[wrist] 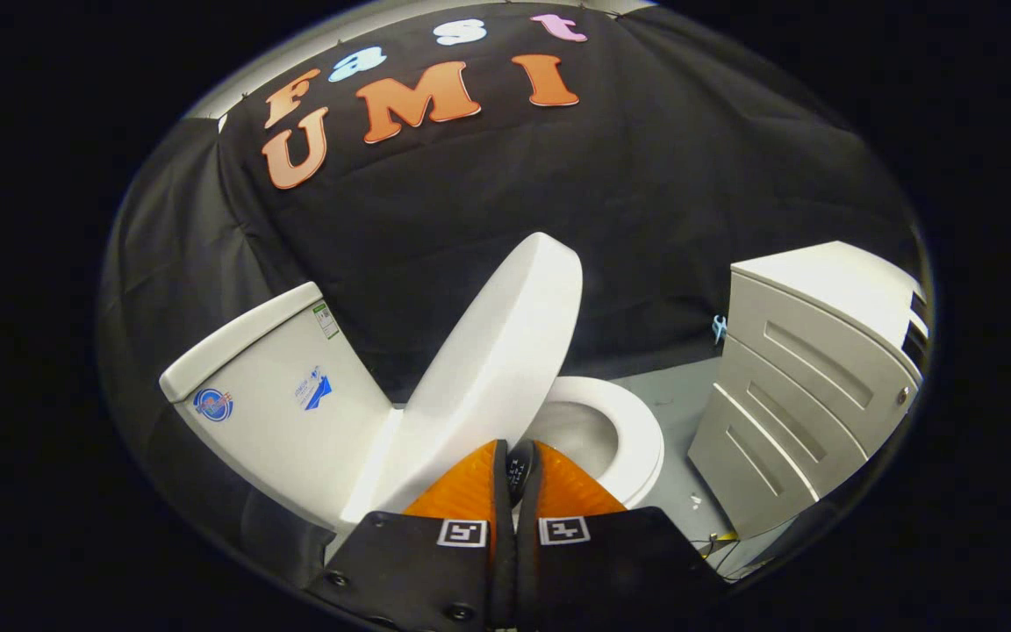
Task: Open the toilet lid.
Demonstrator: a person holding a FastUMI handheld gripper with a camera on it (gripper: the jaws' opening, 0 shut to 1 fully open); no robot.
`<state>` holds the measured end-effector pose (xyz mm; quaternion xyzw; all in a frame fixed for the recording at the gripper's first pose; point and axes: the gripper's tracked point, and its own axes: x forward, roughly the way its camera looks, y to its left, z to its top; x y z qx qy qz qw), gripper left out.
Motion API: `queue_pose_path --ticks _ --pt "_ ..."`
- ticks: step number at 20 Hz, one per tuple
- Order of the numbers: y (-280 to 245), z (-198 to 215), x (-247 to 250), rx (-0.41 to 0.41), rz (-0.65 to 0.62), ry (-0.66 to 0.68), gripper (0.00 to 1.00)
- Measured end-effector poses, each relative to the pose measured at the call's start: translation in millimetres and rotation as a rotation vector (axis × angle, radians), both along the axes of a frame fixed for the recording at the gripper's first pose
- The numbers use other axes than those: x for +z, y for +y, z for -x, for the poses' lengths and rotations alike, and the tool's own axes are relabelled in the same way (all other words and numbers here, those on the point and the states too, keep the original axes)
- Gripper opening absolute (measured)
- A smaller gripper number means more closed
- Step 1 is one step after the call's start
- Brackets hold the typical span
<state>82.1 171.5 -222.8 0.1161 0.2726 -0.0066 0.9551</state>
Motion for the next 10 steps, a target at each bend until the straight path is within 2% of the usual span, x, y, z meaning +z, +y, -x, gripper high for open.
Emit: queue_pose_path --ticks 10 --pt "59 -10 52 0.024 0.225 -0.077 0.08"
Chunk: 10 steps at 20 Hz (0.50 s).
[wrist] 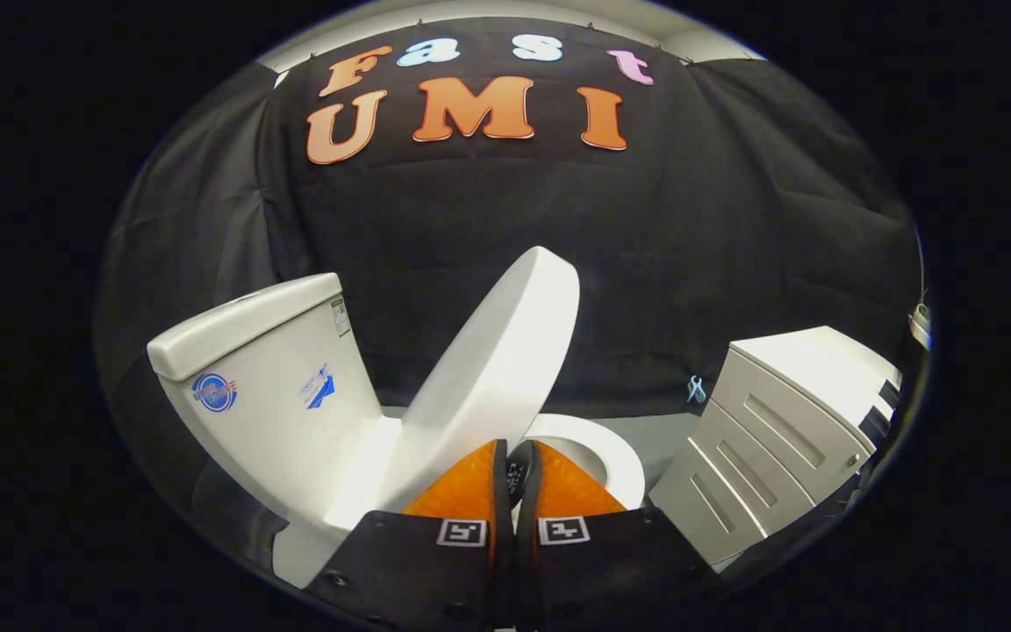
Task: Open the toilet lid.
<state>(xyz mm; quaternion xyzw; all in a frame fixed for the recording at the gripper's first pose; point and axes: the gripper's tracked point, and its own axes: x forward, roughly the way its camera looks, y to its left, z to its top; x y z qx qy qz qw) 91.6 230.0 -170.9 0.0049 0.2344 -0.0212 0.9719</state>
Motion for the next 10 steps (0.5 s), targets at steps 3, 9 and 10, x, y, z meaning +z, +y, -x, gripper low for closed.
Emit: queue_pose_path --ticks 3,9,10 --pt "20 -4 12 0.018 0.034 -0.017 0.08" --pt "60 -7 32 0.060 0.114 -0.051 0.08" --pt "65 -7 35 0.061 0.129 -0.051 0.08"
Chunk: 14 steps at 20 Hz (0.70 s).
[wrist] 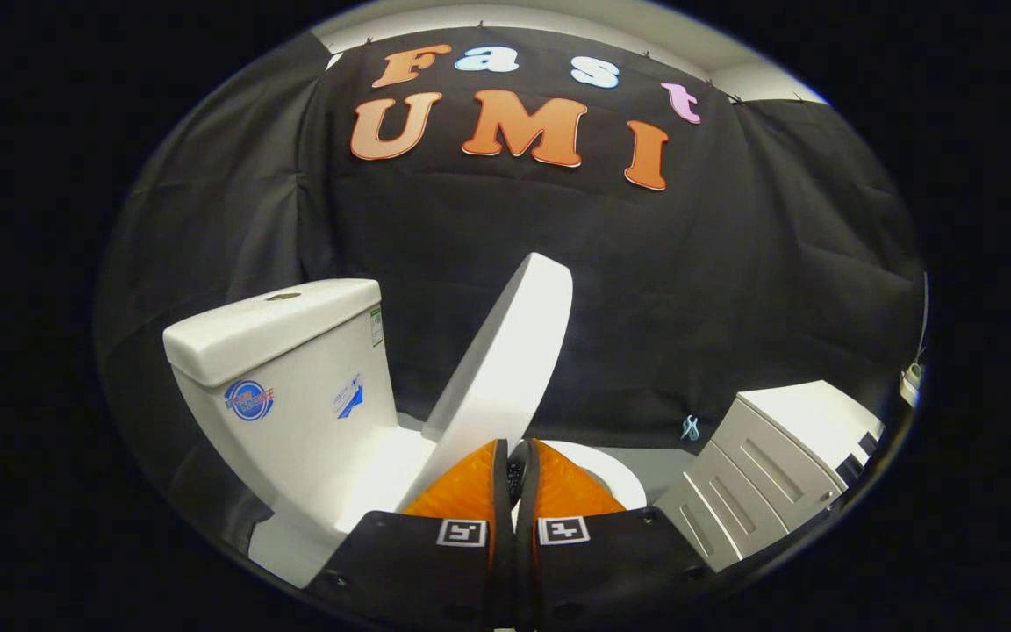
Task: Open the toilet lid.
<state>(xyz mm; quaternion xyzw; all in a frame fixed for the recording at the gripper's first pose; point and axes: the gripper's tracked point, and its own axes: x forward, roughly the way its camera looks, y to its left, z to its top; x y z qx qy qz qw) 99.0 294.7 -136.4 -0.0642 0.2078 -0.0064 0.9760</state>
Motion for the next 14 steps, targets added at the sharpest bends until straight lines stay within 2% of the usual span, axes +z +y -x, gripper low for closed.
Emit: queue_pose_path --ticks 14 --pt "97 -5 29 0.020 0.164 -0.036 0.08"
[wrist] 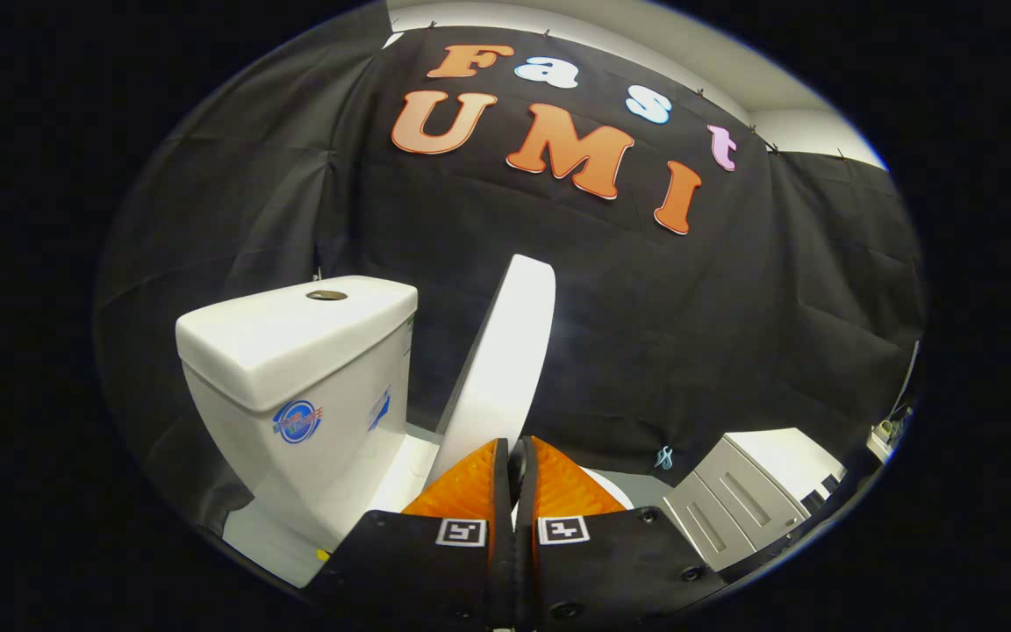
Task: Open the toilet lid.
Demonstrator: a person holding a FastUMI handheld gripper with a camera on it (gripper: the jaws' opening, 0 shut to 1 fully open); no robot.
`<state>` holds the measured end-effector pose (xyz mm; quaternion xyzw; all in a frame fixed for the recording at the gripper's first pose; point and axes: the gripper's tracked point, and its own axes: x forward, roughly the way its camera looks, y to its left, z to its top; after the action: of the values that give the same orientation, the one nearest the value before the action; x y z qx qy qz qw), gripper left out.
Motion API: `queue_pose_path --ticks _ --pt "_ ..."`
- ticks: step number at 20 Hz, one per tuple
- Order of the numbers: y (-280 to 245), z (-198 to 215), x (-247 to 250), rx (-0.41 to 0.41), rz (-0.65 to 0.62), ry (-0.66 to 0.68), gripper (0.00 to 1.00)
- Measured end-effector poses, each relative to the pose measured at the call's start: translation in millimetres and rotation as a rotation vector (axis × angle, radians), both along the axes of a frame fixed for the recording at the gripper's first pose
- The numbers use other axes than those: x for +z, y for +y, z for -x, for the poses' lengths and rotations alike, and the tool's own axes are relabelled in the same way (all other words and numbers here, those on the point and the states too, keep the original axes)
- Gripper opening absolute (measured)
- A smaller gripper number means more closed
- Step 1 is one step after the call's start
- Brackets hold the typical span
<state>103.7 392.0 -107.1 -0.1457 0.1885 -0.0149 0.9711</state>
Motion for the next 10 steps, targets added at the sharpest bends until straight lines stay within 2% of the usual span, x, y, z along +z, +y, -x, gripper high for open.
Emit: queue_pose_path --ticks 10 --pt "85 2 3 0.085 0.090 -0.031 0.08"
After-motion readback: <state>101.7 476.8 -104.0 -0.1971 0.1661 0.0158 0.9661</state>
